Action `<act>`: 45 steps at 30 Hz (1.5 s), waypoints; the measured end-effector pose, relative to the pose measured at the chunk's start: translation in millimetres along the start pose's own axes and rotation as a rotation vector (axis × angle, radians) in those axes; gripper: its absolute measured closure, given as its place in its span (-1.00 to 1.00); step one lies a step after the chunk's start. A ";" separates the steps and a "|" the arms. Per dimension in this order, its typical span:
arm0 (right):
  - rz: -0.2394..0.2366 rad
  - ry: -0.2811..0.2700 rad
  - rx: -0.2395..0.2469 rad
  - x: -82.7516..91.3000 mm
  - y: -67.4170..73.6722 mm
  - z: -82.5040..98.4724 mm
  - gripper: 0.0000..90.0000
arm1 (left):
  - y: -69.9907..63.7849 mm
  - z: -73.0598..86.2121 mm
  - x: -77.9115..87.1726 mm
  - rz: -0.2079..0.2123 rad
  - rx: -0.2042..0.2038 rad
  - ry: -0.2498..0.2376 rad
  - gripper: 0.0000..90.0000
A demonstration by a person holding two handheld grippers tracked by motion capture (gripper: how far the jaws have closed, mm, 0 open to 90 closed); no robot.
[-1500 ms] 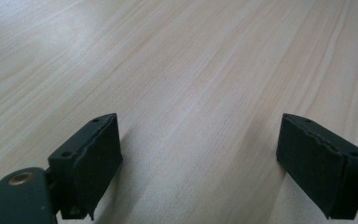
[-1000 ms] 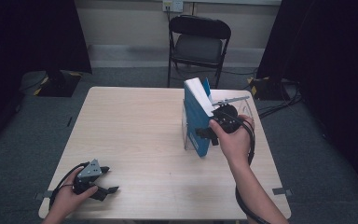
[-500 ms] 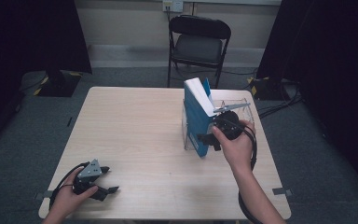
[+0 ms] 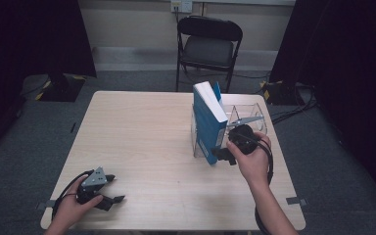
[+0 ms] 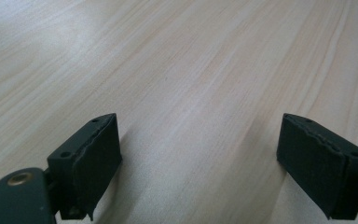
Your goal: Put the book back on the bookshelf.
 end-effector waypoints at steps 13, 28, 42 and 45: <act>-0.014 0.009 0.004 -8.6 -10.8 28.0 -0.57 | -0.1 0.1 0.0 0.001 0.000 0.001 -0.71; -0.008 0.030 -0.026 -16.7 -27.7 65.8 -0.56 | -0.1 0.0 -0.1 0.001 0.000 0.000 -0.71; -0.018 0.042 -0.044 -25.0 -33.3 88.5 -0.55 | -0.1 0.0 -0.1 0.000 0.000 0.000 -0.71; -0.014 0.044 -0.040 -28.2 -35.8 94.4 -0.55 | -0.1 0.0 -0.1 0.000 0.000 0.000 -0.71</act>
Point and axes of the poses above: each handheld gripper's, and its own axes: x roughly backward along the jaws, z roughly out of its underside, y roughly to its left, the point moved 10 cm from there along -x, roughly forward along the jaws, and after that the axes turned 3 degrees about z, right-handed, at the moved point
